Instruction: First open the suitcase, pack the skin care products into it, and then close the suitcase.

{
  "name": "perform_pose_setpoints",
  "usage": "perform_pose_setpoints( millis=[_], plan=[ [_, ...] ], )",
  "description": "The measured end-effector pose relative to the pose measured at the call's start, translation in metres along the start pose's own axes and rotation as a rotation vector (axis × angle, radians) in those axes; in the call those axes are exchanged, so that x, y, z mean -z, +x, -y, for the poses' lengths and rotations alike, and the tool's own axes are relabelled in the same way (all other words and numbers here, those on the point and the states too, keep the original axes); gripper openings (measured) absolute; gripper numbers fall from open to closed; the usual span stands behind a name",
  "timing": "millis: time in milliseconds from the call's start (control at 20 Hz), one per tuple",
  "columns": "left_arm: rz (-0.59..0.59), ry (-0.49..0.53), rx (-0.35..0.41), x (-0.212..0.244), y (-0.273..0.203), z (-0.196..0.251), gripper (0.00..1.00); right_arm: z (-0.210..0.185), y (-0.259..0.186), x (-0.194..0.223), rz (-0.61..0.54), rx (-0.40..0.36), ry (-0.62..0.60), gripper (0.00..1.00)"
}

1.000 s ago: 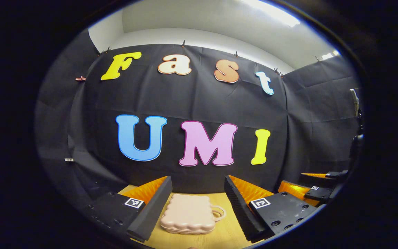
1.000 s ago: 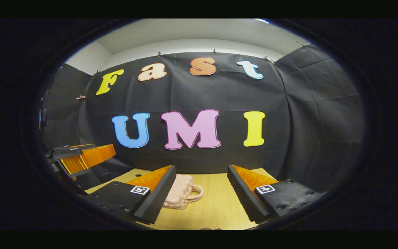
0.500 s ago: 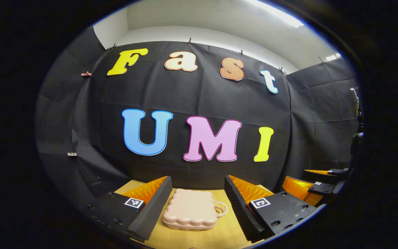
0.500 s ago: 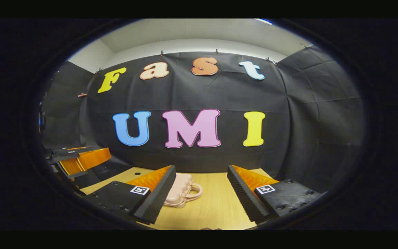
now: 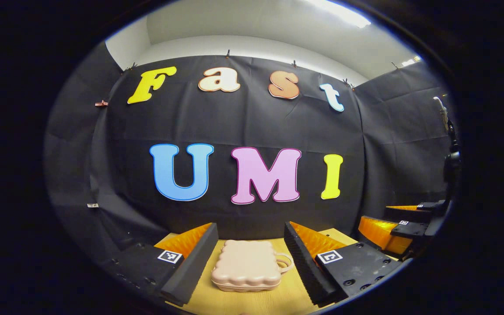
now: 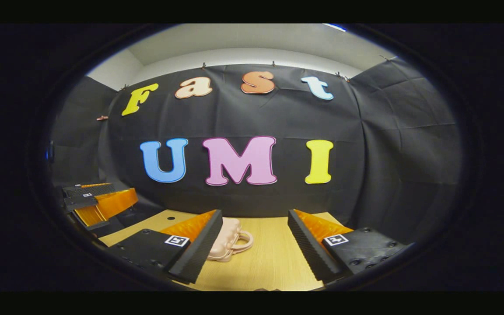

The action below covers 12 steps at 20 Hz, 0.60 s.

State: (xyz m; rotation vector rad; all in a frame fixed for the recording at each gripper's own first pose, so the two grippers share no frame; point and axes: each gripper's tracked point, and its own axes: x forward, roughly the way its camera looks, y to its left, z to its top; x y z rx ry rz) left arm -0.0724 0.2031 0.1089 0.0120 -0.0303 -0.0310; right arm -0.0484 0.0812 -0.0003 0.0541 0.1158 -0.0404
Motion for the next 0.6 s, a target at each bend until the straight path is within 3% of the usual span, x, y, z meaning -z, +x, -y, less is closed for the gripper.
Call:
perform_pose_setpoints(
  millis=[600],
  plan=[
    [-0.069, 0.044, -0.016, 0.026, 0.010, -0.003, 0.96, 0.017, 0.007, 0.002, -0.011, 0.040, -0.008, 0.95]
  ],
)
